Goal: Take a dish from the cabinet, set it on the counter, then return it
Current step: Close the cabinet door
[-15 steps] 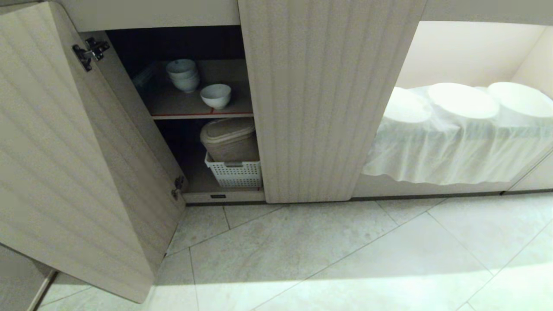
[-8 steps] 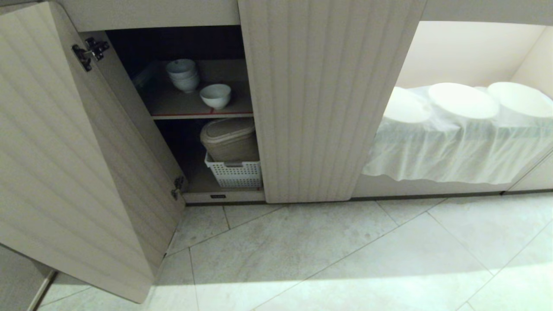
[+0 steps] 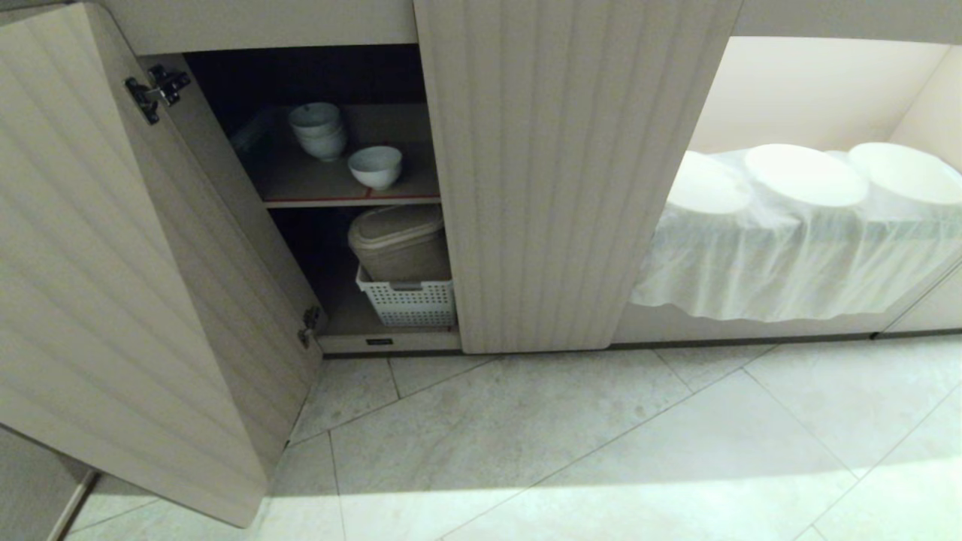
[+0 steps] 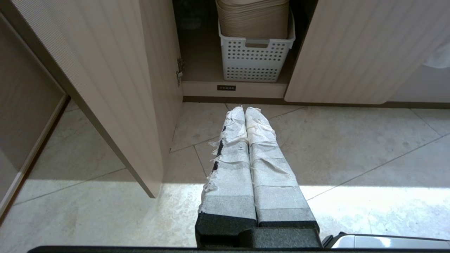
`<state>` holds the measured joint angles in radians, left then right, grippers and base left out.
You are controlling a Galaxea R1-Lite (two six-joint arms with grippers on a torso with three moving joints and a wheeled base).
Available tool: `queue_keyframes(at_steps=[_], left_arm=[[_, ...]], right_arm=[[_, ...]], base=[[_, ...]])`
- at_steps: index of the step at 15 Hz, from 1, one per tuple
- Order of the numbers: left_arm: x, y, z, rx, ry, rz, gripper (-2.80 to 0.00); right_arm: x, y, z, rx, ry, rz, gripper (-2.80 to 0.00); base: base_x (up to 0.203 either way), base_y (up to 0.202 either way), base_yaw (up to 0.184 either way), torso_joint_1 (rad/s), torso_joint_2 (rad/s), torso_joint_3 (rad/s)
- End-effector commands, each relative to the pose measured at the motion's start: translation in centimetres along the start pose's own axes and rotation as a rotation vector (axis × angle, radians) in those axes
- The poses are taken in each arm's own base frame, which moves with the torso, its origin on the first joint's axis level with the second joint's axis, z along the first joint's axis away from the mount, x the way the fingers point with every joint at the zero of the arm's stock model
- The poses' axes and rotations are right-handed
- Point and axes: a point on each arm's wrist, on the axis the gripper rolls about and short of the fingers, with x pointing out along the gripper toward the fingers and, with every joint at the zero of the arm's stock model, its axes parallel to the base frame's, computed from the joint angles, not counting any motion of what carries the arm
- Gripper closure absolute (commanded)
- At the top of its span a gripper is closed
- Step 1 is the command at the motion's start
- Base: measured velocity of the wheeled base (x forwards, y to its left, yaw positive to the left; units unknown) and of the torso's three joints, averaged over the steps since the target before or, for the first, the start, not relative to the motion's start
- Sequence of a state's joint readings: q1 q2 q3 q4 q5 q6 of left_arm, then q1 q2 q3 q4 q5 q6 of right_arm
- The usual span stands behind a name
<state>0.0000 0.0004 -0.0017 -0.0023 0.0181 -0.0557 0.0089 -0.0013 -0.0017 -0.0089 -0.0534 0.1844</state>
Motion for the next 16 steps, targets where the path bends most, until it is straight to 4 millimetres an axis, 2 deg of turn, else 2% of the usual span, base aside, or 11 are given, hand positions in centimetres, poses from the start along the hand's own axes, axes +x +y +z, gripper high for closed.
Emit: queue_keyframes(at_steps=[1, 16], left_arm=[[0.0, 0.0, -0.01, 0.001, 0.001, 0.0, 0.0], [0.0, 0.0, -0.01, -0.001, 0.001, 0.0, 0.0]], right_arm=[[0.01, 0.0, 0.0, 0.001, 0.001, 0.0, 0.0], [0.01, 0.0, 0.0, 0.001, 0.001, 0.0, 0.0]], base=[[0.0, 0.0, 0.0, 0.0, 0.0, 0.0], [0.0, 0.0, 0.0, 0.0, 0.0, 0.0]])
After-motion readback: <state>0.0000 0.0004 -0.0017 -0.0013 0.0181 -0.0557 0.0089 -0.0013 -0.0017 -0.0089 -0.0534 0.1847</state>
